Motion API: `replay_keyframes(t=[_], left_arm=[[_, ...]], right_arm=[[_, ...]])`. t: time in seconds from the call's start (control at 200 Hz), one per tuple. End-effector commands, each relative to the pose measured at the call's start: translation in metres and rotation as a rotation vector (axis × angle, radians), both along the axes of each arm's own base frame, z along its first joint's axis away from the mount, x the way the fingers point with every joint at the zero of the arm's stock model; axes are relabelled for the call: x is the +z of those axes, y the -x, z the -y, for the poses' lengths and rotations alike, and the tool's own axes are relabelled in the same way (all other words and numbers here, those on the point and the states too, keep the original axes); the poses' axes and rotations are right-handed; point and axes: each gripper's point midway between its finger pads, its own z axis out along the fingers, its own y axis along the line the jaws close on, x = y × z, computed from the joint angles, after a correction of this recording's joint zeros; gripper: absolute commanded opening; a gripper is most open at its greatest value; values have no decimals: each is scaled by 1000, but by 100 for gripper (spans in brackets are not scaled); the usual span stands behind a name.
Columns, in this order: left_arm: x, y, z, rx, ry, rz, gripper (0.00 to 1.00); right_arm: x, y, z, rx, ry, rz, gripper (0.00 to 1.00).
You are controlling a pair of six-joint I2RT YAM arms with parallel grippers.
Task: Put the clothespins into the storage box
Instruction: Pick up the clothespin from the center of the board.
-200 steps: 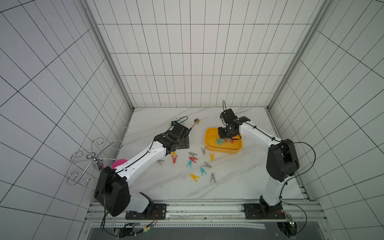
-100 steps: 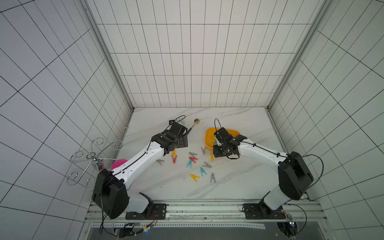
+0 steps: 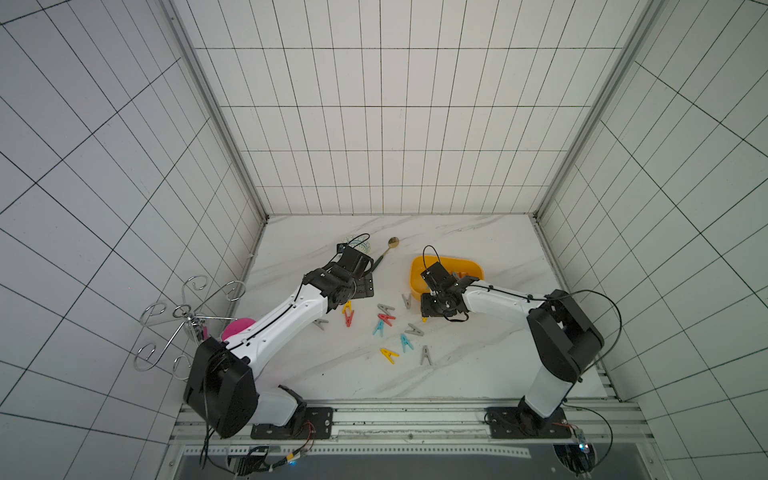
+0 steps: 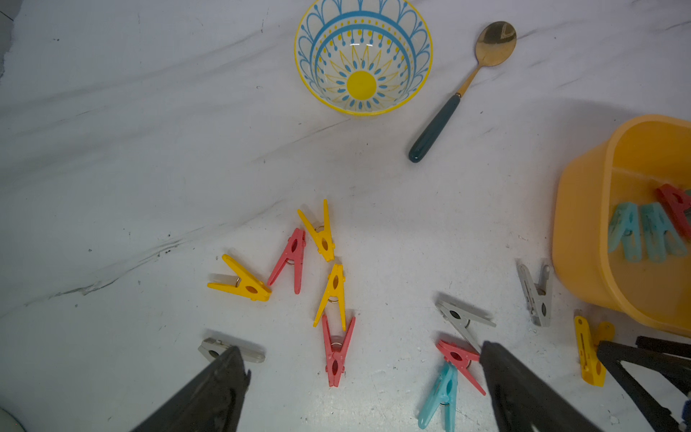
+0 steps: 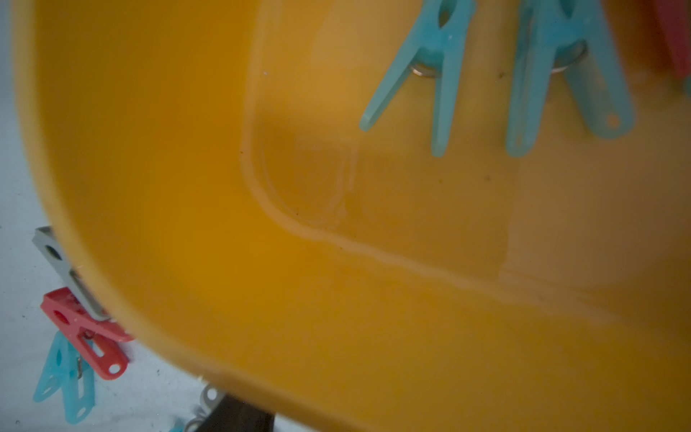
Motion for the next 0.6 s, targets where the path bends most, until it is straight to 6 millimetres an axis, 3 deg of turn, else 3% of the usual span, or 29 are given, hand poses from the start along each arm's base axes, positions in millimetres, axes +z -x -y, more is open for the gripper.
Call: replay_keyframes(t=[0.0, 0.2, 0.385, 0.595], left_arm=[[6, -4, -2, 3, 8, 30, 99], [6, -2, -4, 5, 11, 31, 99], [6, 0, -9, 11, 20, 36, 99], [11, 2, -10, 12, 41, 44, 99]], right_arm=[[-12, 5, -4, -20, 13, 0, 52], [-26, 12, -5, -47, 51, -19, 51], [-42, 22, -1, -74, 78, -47, 34], [-36, 29, -1, -70, 87, -26, 25]])
